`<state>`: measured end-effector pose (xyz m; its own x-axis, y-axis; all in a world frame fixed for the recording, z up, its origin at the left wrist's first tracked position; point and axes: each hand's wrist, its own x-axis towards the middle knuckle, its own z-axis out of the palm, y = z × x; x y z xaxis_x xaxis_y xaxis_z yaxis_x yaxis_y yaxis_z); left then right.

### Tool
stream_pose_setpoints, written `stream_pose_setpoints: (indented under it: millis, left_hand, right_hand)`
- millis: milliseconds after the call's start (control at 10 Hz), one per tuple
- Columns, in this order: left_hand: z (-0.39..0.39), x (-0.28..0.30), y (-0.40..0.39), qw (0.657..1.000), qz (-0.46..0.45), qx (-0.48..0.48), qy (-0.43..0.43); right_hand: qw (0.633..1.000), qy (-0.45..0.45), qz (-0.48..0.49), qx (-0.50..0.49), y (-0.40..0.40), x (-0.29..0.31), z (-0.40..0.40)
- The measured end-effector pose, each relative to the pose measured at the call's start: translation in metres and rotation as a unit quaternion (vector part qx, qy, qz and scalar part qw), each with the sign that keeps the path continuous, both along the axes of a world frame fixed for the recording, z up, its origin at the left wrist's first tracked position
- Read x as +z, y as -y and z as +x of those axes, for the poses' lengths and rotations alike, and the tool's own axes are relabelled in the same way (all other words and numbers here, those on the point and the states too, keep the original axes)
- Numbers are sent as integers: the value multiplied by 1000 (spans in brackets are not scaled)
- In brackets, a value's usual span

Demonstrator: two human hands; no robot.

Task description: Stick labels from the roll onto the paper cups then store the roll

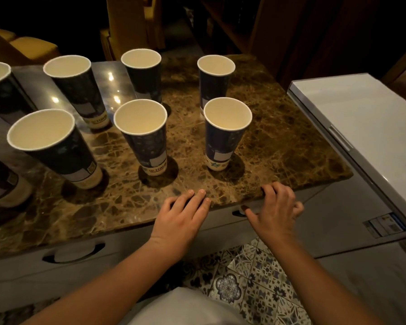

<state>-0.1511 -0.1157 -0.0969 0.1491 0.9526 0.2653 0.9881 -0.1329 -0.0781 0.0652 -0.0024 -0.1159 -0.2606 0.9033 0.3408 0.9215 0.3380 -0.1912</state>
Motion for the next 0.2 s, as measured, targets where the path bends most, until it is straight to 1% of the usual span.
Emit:
stream_pose_setpoints:
  millis: [100,200]
  left_hand:
    - [-3,22,8,993,-102,1,63]
    - [-17,42,19,974,-140,16,179]
  right_hand:
    - [1000,10,-24,-12,5,6,-3]
    - [997,1,-72,8,20,15,-6]
